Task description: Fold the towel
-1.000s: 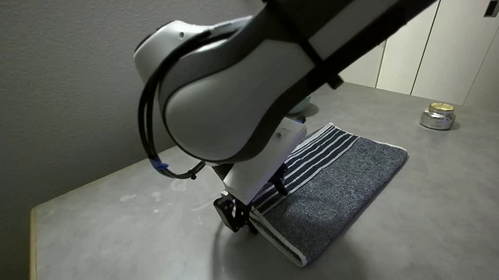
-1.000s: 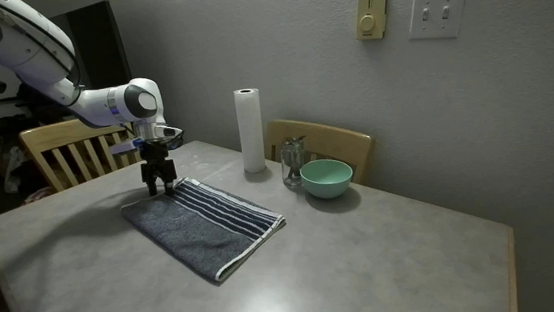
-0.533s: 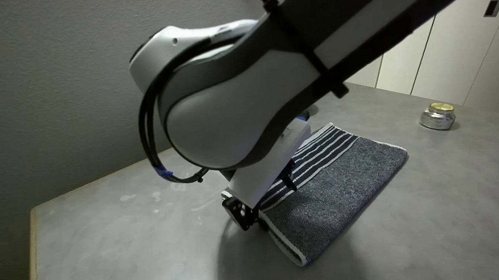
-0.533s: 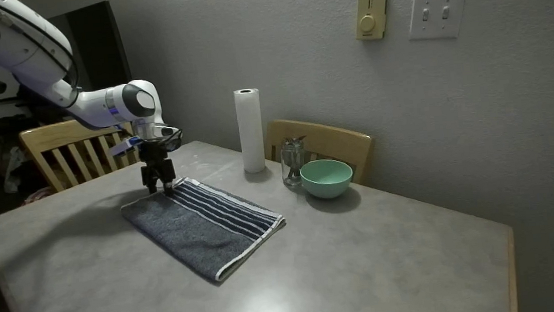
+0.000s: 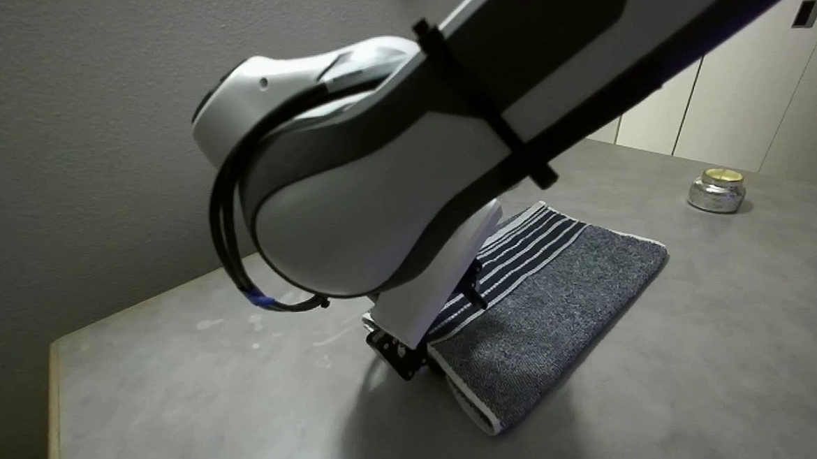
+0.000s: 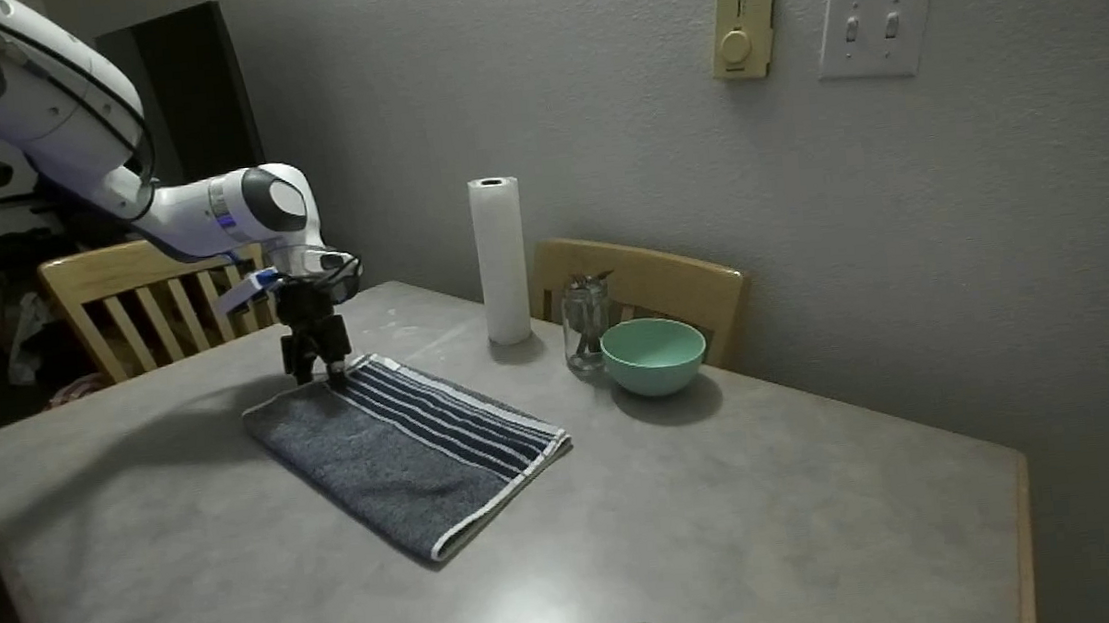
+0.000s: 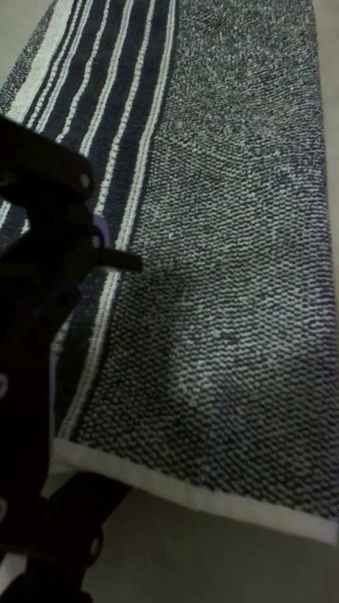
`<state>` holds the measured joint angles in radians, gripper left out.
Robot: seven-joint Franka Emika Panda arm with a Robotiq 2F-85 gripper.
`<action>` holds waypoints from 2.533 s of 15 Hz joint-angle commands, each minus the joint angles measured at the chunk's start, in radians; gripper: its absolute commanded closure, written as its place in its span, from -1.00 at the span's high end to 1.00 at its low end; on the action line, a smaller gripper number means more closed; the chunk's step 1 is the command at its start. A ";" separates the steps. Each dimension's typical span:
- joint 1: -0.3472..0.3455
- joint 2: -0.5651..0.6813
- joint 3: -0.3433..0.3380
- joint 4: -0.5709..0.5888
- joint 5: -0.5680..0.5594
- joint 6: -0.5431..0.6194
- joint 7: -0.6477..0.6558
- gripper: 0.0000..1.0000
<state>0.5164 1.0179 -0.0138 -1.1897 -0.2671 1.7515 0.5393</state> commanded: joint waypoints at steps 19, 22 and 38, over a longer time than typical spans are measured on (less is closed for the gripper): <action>-0.023 0.092 0.066 0.178 0.031 0.131 -0.253 -0.97; -0.051 0.063 0.116 0.153 0.051 0.213 -0.361 -0.97; -0.315 -0.263 0.312 -0.269 0.227 0.279 -0.726 -0.97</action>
<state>0.2478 0.8597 0.2869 -1.3133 -0.0476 2.0263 -0.1399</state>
